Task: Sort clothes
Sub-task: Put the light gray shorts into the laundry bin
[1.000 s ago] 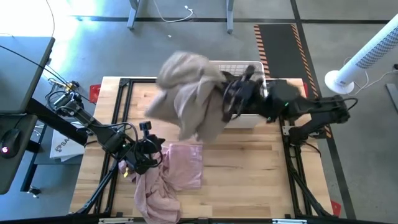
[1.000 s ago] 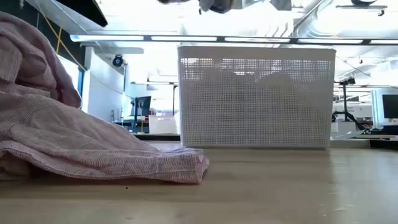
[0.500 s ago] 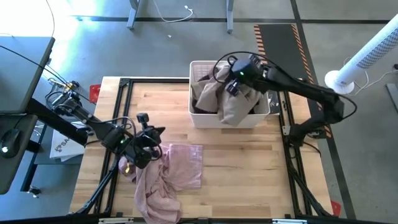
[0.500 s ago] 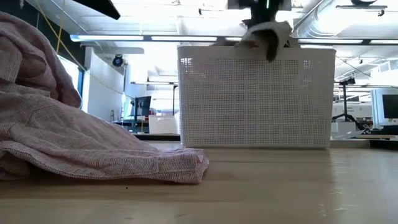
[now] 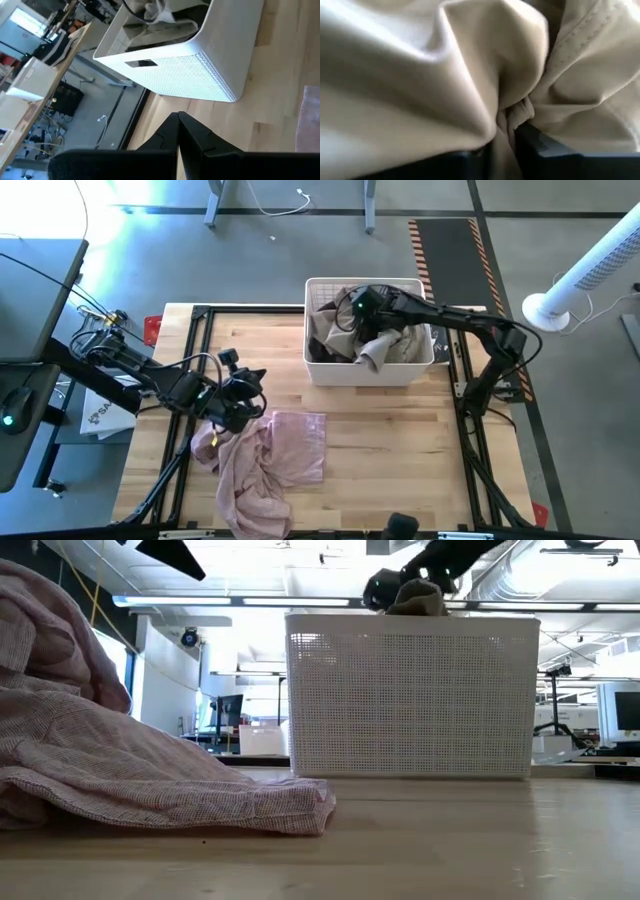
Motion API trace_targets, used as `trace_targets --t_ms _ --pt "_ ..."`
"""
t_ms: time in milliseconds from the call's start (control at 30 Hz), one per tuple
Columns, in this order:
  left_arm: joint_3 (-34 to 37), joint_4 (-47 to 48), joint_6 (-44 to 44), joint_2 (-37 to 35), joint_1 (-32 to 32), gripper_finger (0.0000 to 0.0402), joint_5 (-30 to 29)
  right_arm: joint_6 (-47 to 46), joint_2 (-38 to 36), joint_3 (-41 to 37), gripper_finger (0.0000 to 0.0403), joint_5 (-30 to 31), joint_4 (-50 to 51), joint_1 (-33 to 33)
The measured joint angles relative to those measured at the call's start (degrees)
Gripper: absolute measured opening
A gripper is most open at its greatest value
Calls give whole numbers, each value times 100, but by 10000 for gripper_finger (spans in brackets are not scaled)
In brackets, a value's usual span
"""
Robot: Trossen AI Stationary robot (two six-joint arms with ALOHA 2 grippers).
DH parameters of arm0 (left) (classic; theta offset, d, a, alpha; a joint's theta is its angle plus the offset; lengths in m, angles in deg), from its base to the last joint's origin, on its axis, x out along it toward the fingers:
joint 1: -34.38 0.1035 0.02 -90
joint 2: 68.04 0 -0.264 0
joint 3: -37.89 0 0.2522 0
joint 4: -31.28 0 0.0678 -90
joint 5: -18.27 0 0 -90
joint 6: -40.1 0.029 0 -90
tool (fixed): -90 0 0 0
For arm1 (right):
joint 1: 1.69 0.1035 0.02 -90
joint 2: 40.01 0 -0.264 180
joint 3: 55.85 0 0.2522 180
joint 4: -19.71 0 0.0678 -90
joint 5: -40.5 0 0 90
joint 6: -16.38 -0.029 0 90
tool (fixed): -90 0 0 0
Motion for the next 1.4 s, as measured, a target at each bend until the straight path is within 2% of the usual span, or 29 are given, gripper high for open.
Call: trace_targets --t_ms 100,233,400,467,567,700,767,800,833,900,1000,1067,1167,1267,1400 --pt "0 -7 1 0 34 1 166 72 2 606 86 141 401 103" --pt "0 -13 3 0 32 1 360 208 -18 1848 144 232 1160 218" --pt "0 -17 -4 0 32 1 552 -304 -28 3325 193 189 1702 297" --pt "0 -15 -5 0 32 1 684 -649 -48 3704 198 -289 1992 293" --pt "0 -17 -10 2 30 1 819 -547 -91 3818 197 -1963 2477 280" --pt "0 -15 -126 4 30 1 875 153 -142 3279 190 -4245 3103 306" --pt "0 -14 -138 4 30 1 875 377 -163 2839 185 -5008 3184 264" --pt "0 -14 -141 4 30 1 875 476 -165 2582 181 -5156 3164 224" --pt "0 -13 -143 4 30 1 875 531 -165 2335 177 -5131 3114 166" --pt "0 -13 -145 4 32 1 873 530 -160 1746 169 -4681 2687 -26" --pt "0 -13 -147 4 31 1 836 113 -160 846 157 -3593 1292 -463" --pt "0 -15 -148 4 32 1 832 -421 -160 284 151 -3172 414 -705" --pt "0 -15 -147 4 32 1 831 -711 -177 -435 149 -3311 -492 -818" --pt "0 -15 -146 4 30 1 750 -759 -200 -965 149 -3288 -1092 -665" --pt "0 -16 -147 4 32 1 617 -817 -195 -1149 149 -3223 -1317 -458"
